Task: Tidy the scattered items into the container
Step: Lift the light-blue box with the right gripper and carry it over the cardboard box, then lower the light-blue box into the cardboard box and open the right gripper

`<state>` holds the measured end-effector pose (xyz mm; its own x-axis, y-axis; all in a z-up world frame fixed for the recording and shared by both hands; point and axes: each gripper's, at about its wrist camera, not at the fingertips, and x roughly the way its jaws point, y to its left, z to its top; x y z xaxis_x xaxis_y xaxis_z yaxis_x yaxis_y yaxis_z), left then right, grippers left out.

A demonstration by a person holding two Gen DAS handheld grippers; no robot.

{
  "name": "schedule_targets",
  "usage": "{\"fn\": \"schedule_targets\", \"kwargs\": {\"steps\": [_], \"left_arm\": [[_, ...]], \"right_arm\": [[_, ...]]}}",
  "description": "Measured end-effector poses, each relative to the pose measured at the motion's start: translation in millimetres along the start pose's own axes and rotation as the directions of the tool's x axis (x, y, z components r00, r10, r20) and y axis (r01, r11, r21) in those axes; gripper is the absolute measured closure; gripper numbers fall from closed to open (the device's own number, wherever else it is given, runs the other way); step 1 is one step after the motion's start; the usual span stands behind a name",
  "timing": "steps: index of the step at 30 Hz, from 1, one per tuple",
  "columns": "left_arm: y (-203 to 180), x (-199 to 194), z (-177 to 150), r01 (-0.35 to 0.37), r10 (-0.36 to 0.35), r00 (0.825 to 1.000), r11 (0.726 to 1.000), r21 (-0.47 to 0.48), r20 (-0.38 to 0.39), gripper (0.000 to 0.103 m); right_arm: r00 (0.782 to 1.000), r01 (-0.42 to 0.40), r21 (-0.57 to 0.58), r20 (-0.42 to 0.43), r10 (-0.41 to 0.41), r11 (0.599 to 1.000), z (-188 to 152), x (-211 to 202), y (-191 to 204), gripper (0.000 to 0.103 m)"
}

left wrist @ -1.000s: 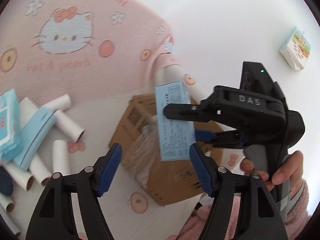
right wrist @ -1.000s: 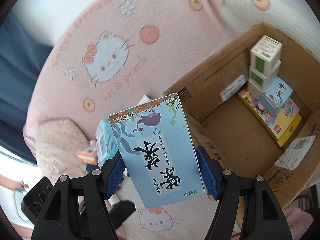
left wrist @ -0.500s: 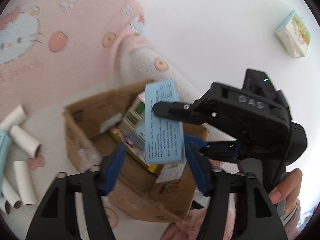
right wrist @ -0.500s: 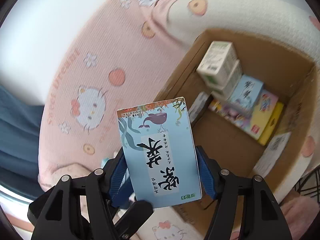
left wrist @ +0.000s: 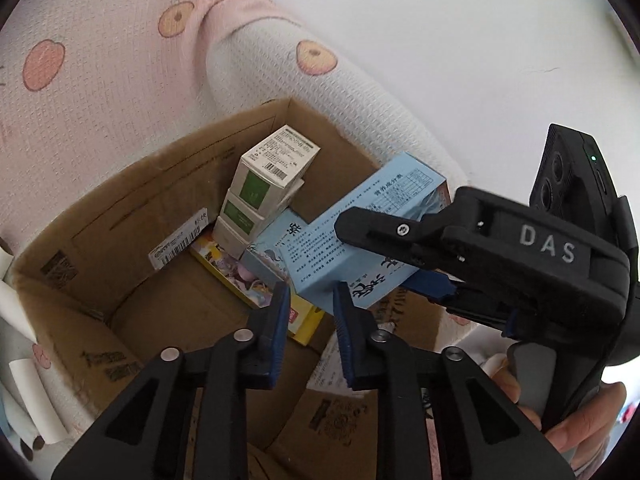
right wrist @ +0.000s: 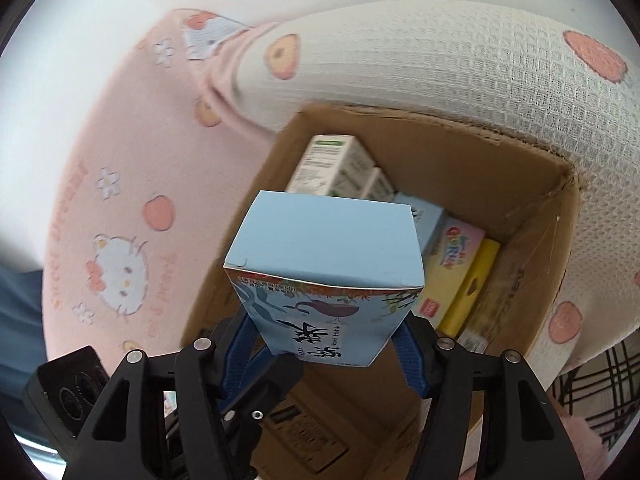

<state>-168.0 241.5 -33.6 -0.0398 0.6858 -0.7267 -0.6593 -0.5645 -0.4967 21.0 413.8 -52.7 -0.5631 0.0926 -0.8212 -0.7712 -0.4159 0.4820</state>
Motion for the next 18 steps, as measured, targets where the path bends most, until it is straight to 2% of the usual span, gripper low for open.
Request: {"fn": "schedule_targets", "kwargs": {"steps": [3,8,13,18], "left_arm": [[1,14,7,-0.013,0.013,1.0,1.0,-0.007,-0.014,0.081],[14,38,16,-0.014,0.008,0.998,0.997,-0.082,-0.067,0.081],[22,57,26,-0.066,0.045,0.988,0.988,-0.14,-0.15,0.081],[23,66,37,-0.081,0.054,0.986,0.982,-0.169,-0.161,0.079]], "right_arm": [[1.0,0.018,0.023,-0.02,-0.017,1.0,9,12,-7,0.043],[0.993,0.075,0.074,-0.097,-0.067,0.994,28,41,-19,0.043],[0.982,0.109,0.139,-0.167,-0.085,0.984,40,67,-35,0.043],[0.967,0.141,0.172,-0.233,-0.099,0.975,45,84,-46,0.043]]}}
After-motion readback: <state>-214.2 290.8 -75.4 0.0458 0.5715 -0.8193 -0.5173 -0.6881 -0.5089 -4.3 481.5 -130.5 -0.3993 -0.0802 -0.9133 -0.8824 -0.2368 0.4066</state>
